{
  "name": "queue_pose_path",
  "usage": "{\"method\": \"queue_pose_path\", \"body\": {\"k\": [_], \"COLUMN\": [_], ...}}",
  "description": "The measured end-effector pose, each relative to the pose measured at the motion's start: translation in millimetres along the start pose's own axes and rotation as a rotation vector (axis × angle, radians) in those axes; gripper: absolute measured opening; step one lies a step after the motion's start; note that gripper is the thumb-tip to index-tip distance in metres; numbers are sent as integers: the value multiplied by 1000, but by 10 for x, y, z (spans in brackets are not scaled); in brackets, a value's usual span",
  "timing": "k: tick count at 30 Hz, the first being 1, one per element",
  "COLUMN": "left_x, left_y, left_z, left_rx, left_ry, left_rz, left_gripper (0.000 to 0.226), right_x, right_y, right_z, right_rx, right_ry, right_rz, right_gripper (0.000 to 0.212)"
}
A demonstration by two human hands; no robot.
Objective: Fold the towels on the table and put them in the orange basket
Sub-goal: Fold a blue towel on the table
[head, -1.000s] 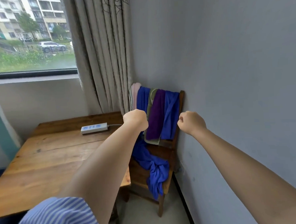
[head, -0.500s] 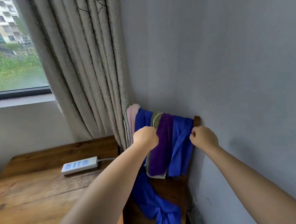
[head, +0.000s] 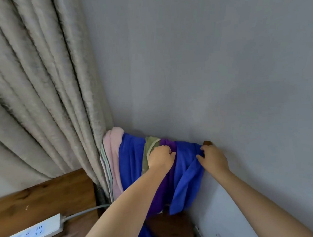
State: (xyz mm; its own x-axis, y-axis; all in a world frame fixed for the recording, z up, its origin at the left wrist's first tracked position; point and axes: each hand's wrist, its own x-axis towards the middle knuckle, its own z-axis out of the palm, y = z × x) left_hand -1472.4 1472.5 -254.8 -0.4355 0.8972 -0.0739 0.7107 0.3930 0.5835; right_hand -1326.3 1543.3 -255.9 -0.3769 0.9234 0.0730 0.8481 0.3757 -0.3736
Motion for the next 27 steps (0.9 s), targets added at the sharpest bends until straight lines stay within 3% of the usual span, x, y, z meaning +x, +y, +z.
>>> {"method": "queue_pose_path", "body": {"k": [10,14,20,27], "left_x": [263,284,253,207], "left_y": [-34,7,67,340], "left_z": [380,429,388,50], "left_rx": [-32,-23,-205,-332], "left_ry": [48,79,73,128], "left_rz": [28,23,-51,-65], "left_gripper": [26,36,41,16], "right_x": [86,74,81,116], "right_y": [89,167,259,201], "right_z": [312,283,218,-34], "right_rx": [87,175,218,348], "right_ry": [122,148,141,193], "right_rz": [56,73,30,39], "right_gripper": [20,20,15,14]}}
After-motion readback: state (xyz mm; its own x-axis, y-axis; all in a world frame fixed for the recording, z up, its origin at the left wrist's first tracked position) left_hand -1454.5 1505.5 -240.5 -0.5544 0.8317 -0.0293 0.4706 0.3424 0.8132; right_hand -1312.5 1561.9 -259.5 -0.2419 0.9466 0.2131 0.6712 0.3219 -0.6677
